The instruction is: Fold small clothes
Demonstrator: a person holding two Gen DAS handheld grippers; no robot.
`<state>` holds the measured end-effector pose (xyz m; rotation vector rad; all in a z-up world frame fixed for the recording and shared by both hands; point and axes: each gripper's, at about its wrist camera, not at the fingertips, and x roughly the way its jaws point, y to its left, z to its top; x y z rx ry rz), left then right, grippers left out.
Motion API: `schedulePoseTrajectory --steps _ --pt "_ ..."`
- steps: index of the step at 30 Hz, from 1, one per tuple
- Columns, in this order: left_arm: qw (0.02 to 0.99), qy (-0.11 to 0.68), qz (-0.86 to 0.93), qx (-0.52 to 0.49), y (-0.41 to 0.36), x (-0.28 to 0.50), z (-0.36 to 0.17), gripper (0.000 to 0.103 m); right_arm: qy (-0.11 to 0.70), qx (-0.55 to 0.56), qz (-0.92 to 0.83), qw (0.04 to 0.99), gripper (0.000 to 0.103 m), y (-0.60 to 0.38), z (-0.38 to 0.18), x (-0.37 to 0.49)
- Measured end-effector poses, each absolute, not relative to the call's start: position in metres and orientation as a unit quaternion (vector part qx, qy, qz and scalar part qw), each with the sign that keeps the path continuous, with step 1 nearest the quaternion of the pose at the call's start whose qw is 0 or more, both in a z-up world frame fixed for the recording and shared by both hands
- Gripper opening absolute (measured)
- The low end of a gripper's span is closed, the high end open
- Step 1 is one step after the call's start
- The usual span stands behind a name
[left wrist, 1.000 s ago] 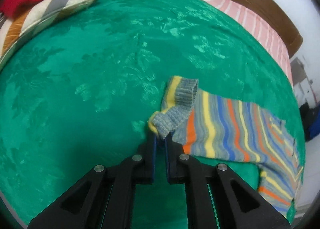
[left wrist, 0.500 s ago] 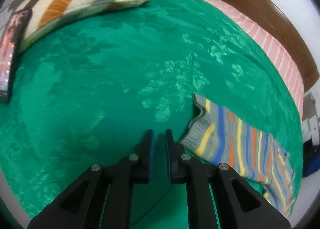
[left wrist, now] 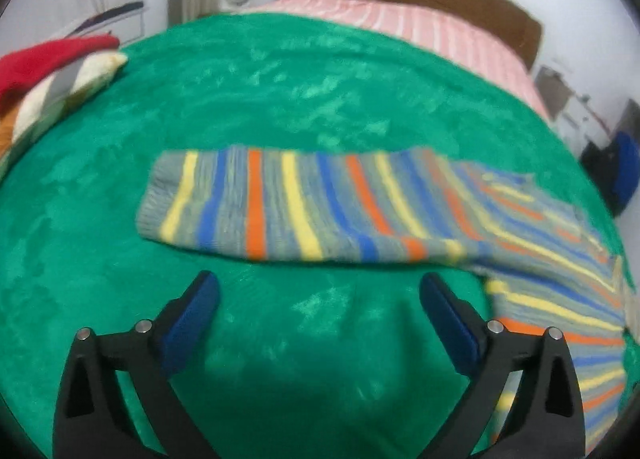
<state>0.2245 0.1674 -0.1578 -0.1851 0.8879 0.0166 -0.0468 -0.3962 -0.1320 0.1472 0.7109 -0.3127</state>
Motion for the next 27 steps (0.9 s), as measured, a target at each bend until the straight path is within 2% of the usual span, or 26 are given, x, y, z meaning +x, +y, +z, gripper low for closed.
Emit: schedulePoseTrajectory --steps 2,6,27 --pt "0.89 0.451 0.033 -0.065 0.167 0.231 -0.173 0.103 0.357 0.078 -0.159 0.917 0.079 -0.402 -0.144 -0.039" --pt "0.899 0.435 0.051 -0.013 0.155 0.228 -0.174 0.103 0.373 0.087 -0.158 0.91 0.083 -0.406 -0.16 -0.034" --pt "0.898 0.436 0.045 -0.025 0.155 0.225 -0.175 0.103 0.371 0.067 -0.165 0.911 0.087 -0.4 -0.163 -0.035"
